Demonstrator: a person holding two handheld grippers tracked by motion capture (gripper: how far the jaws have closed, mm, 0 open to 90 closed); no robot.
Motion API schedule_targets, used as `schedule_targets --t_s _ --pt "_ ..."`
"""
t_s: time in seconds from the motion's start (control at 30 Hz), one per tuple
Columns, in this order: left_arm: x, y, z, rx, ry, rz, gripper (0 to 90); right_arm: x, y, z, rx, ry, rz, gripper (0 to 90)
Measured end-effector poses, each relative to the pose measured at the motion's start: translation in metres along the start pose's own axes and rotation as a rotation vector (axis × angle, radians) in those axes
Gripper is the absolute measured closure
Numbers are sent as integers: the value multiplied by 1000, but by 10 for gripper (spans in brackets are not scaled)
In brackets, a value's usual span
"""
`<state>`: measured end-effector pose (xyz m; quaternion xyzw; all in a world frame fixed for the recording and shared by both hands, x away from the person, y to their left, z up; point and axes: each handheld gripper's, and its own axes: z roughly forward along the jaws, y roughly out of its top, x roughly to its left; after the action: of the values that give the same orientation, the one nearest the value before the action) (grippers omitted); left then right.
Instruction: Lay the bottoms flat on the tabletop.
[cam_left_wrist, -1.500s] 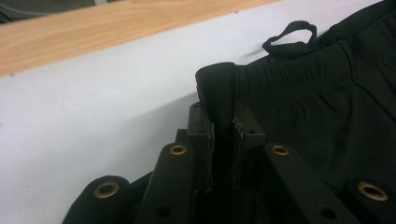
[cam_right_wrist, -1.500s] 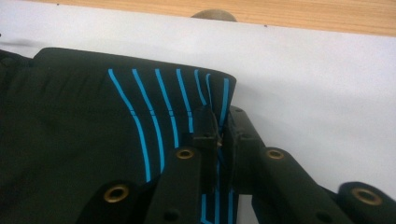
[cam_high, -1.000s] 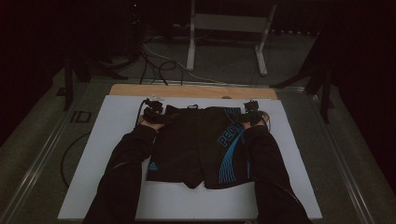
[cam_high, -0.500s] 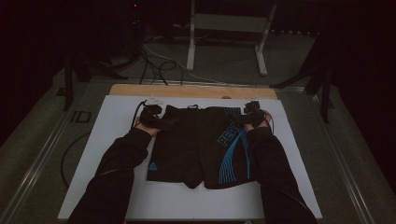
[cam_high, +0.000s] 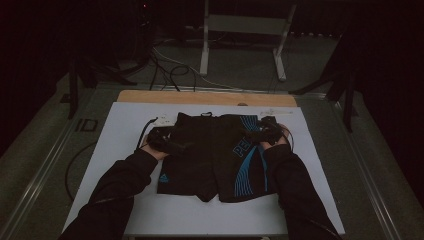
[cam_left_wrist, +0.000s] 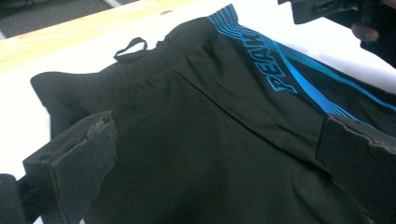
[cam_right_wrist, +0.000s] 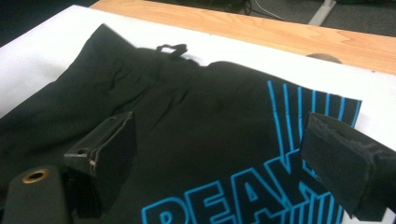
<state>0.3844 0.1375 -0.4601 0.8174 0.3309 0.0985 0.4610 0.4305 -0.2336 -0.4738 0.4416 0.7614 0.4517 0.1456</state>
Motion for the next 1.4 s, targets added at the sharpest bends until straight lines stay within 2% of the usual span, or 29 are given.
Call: schedule_targets --t_s 0.13,0.27,0.43,0.63,0.73,0.87,1.0,1.1,1.17,1.23,1.3,1.4 --pt "-11 -7 -5 0 -40 24 1 10 -12 -8 -8 30 -12 111" --pt "-29 -15 -7 5 -92 59 1 15 -22 -13 -17 45 -23 112" --pt "-50 -23 -8 12 -149 92 2 22 -38 -27 -15 65 -41 112" --pt "-74 -29 -13 -2 -219 128 38 32 -49 -46 -33 86 -52 112" --pt "-85 -33 -13 14 -245 158 52 37 -54 -54 -36 95 -60 113" --pt "-96 -40 -10 37 -279 178 75 44 -60 -62 -35 115 -60 113" --pt "-104 -45 -9 56 -279 192 144 53 -69 -72 -33 126 -79 113" --pt "-112 -50 -8 78 -310 214 187 57 -74 -77 -23 127 -94 114" --pt "-118 -55 -7 104 -322 239 239 59 -77 -78 -23 128 -95 114" --pt "-123 -61 -5 120 -338 270 338 58 -79 -79 -15 136 -93 115" --pt "-128 -65 -1 142 -327 310 411 59 -80 -78 -9 139 -95 115" --pt "-132 -70 6 171 -313 342 476 60 -80 -78 -6 140 -93 118"
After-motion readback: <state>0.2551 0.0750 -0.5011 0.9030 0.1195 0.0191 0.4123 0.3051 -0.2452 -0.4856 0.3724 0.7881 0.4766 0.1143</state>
